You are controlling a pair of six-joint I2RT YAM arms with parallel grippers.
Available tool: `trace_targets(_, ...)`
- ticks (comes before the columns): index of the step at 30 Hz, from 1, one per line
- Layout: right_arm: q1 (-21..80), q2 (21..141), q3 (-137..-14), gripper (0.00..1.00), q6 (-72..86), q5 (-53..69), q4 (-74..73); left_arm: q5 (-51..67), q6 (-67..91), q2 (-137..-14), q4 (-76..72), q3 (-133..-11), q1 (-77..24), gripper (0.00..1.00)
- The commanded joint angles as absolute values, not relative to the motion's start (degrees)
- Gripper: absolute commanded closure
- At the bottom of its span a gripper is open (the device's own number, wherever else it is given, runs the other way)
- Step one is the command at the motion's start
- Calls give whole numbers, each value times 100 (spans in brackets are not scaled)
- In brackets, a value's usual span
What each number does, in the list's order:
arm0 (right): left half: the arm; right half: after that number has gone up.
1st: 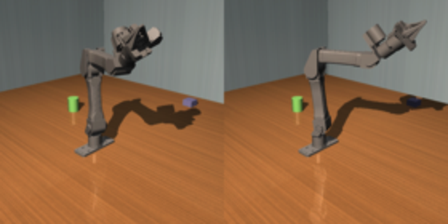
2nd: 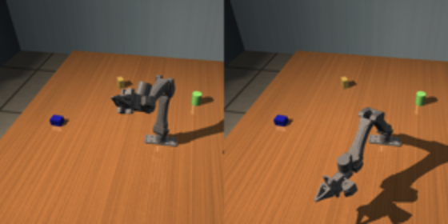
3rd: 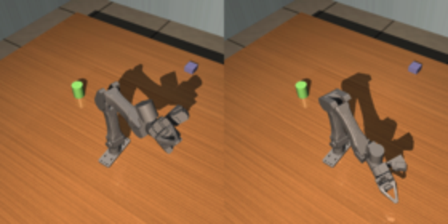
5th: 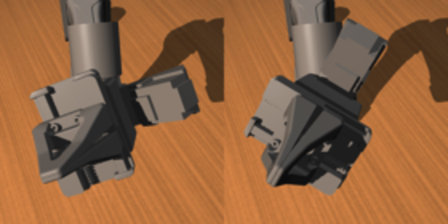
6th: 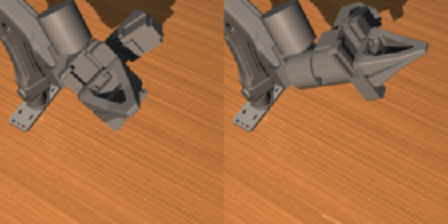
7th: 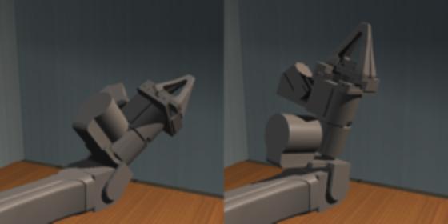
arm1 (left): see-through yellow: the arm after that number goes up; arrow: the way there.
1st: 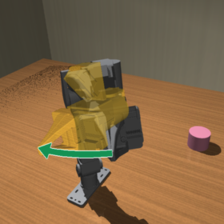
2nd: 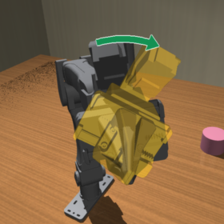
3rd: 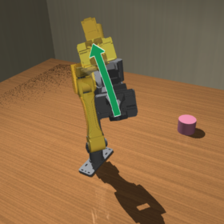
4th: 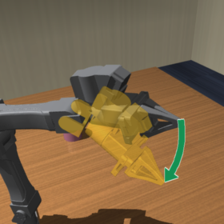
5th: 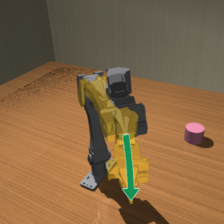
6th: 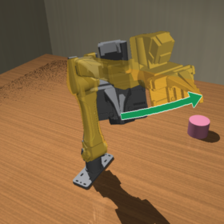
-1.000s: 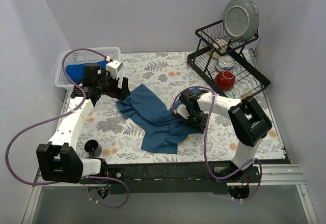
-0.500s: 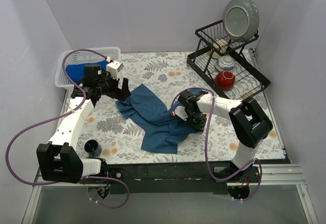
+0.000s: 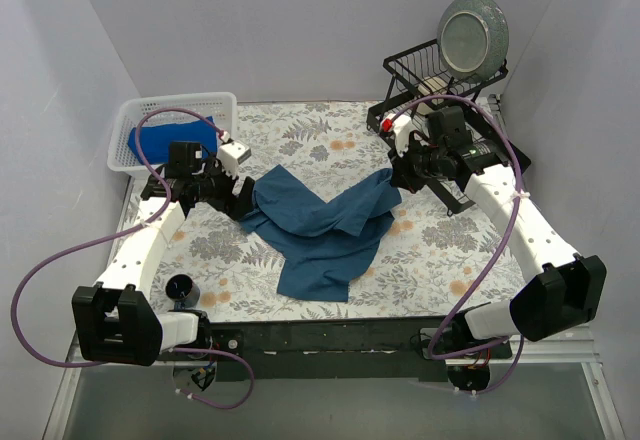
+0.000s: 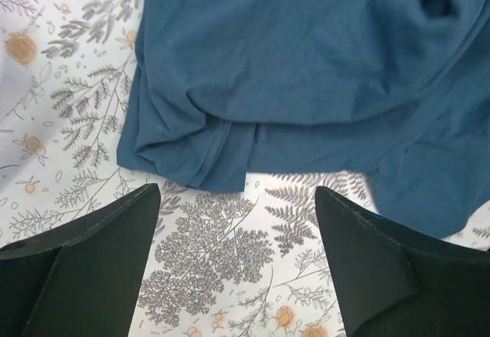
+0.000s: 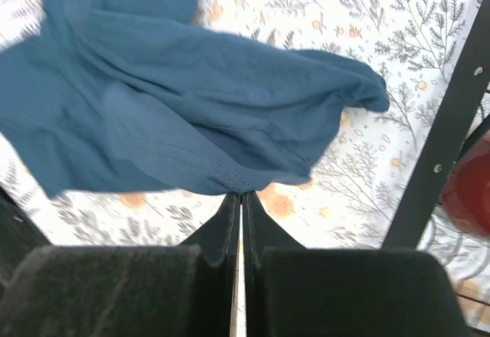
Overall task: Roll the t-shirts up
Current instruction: Flatten out the bin at the center of the board.
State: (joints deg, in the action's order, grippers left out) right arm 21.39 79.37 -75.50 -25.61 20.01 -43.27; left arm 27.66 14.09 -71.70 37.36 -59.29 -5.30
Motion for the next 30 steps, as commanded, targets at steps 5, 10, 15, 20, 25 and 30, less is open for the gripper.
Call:
trace_targets(5,1486,7919,-8024,99,-1134,2584,-3402,2559,439,-6986,3878,-5318,-571,21)
trace_targets(10,1248,8094,-8261,99,-1160,2663,-3515,2022,343,-7426,3262,-5098,-642,31)
trace_targets(15,1195,8104,-8192,99,-1108,2654,-3472,1802,465,-7961,2558,-5036,-677,40)
trace_targets(20,1195,8130,-8112,99,-1081,2689,-3401,1679,343,-8288,2146,-4861,-817,40)
trace_targets(25,1160,8253,-8252,99,-1011,2602,-3314,1573,431,-8551,1837,-4965,-844,73)
trace_targets(30,871,8411,-8735,99,-844,2628,-3278,1477,290,-8280,2188,-5404,-826,100)
